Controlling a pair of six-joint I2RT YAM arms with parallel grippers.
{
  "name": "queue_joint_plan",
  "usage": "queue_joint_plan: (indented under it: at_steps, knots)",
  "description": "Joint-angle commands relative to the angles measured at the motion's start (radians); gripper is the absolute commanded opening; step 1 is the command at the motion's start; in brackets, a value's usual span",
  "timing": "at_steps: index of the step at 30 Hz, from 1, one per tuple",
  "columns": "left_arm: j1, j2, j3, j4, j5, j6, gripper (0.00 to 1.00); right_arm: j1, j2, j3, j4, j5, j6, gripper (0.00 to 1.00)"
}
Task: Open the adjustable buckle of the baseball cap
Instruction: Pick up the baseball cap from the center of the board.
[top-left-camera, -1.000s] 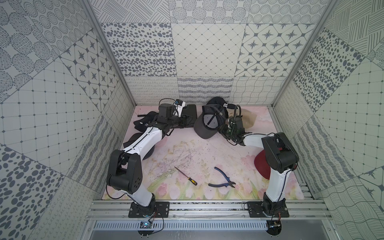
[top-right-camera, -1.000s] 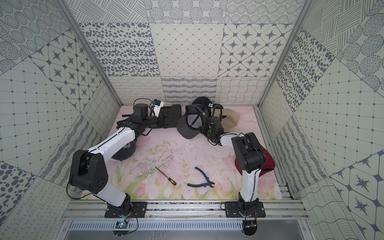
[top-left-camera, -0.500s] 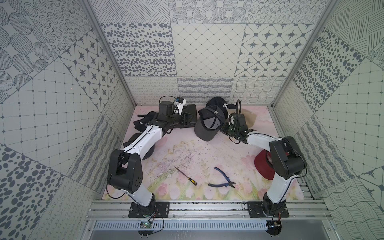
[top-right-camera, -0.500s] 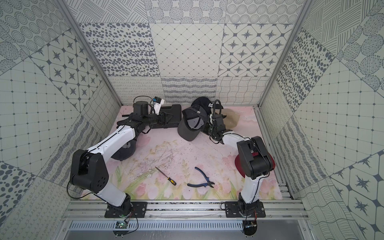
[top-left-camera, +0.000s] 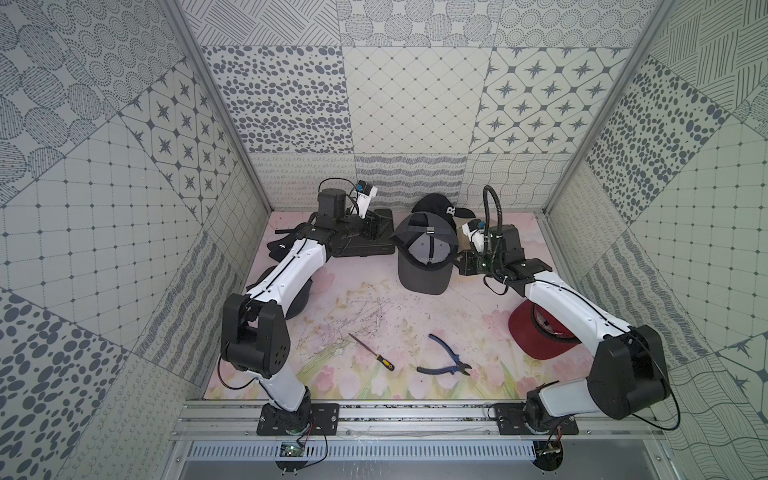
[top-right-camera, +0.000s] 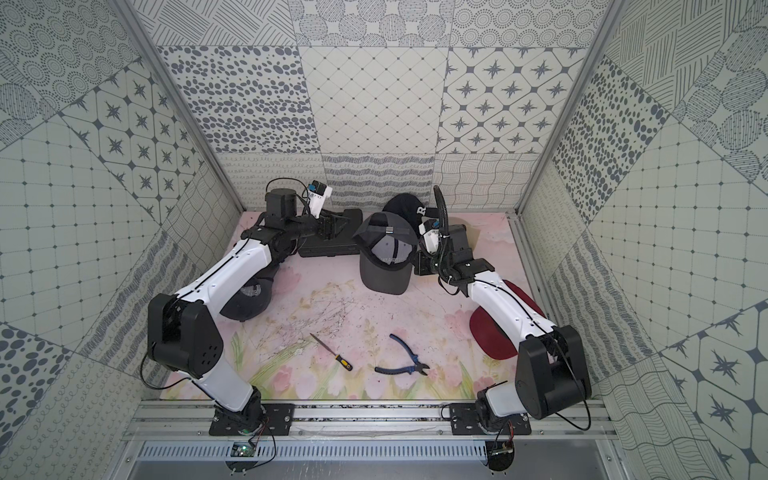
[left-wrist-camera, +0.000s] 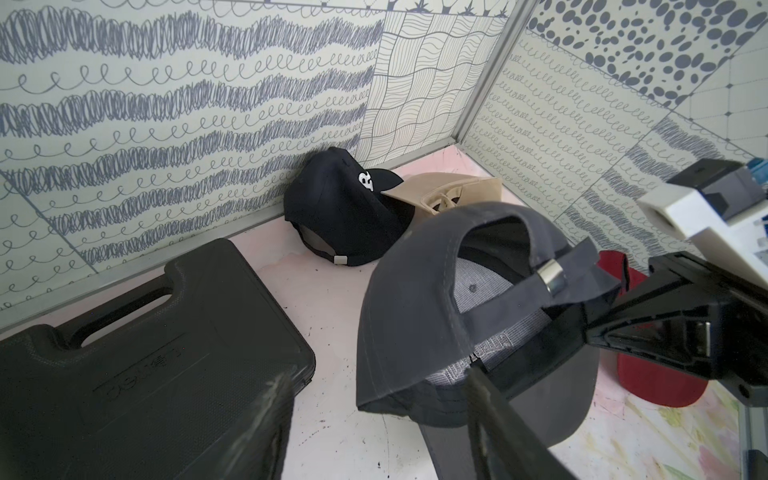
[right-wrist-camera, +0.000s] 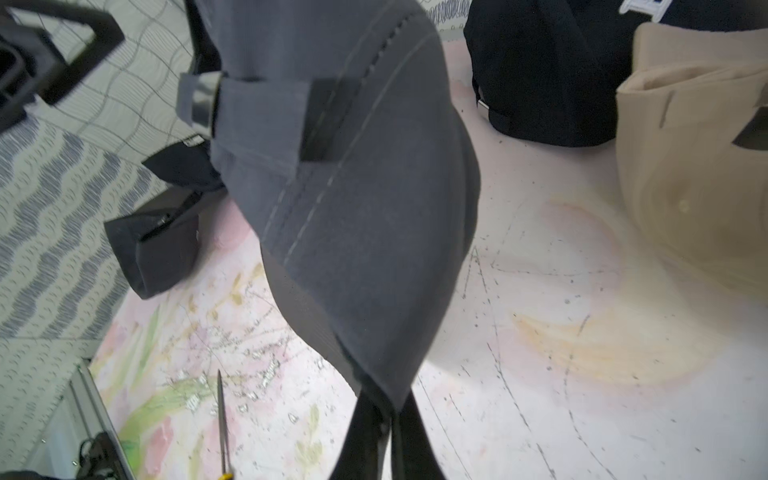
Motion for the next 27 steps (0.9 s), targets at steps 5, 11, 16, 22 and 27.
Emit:
queue_joint_plan:
  at_steps: [5,11,16,22,27]
  knots:
    - [-0.021,-0.043,0.015,-0.098,0.199,0.208,0.7,0.007,-0.095,0.021,-0.116,0.029,-0.211,0.0]
    - [-0.074,0.008,0.117,-0.249,0.237,0.293,0.7,0.06,-0.088,0.065,-0.197,0.078,-0.336,0.0]
    - [-0.128,0.046,0.165,-0.358,0.266,0.428,0.7,0.105,-0.084,0.078,-0.218,0.108,-0.422,0.0]
    - [-0.176,0.1,0.224,-0.483,0.245,0.537,0.68,0.179,-0.088,0.087,-0.22,0.171,-0.512,0.0]
    - [-0.187,0.119,0.232,-0.51,0.233,0.57,0.67,0.206,-0.082,0.102,-0.221,0.181,-0.547,0.0]
